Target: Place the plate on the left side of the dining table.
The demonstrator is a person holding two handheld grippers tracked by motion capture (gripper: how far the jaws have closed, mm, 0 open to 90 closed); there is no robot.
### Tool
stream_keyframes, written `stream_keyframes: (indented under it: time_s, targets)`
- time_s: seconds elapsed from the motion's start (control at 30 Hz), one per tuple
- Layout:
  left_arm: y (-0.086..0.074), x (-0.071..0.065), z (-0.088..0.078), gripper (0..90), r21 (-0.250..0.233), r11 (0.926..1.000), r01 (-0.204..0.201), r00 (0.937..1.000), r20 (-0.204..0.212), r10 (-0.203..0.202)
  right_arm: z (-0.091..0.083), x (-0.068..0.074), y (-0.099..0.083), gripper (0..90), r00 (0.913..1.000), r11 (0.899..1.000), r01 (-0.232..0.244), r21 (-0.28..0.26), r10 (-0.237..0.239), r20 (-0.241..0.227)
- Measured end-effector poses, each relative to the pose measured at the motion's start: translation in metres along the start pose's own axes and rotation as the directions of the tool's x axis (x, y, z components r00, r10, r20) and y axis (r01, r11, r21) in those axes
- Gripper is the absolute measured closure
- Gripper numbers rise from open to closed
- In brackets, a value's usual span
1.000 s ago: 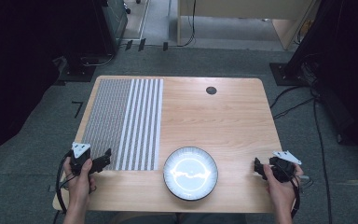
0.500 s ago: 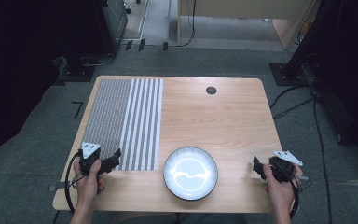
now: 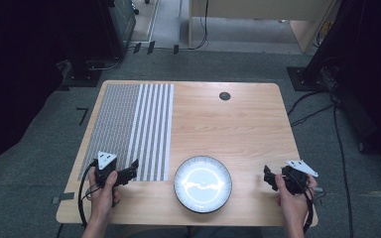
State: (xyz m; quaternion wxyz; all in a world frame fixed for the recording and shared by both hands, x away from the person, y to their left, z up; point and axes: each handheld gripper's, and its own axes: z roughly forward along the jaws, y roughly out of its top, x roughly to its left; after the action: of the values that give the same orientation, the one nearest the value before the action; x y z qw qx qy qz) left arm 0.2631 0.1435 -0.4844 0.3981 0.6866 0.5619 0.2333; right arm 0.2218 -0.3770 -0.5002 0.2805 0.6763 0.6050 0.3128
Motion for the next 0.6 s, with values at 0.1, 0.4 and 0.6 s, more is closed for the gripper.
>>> stream_keyframes:
  time_s: [0.1,0.4,0.6]
  targets:
    - [0.000,-0.005,0.000,16.8,0.001,1.0000,-0.006,1.0000,0.004,0.006,-0.001,0.004,0.000,14.3,1.0000,1.000,0.002,-0.004,-0.002,-0.007]
    - [-0.003,-0.019,0.003,16.8,0.010,0.9996,-0.026,0.9992,0.029,0.026,-0.004,0.017,0.001,14.3,0.9979,1.000,-0.002,-0.005,0.002,-0.064]
    - [-0.004,-0.031,0.004,16.8,0.013,0.9989,-0.045,0.9982,0.040,0.045,-0.006,0.026,0.001,14.3,0.9963,1.000,0.011,-0.007,-0.011,-0.086]
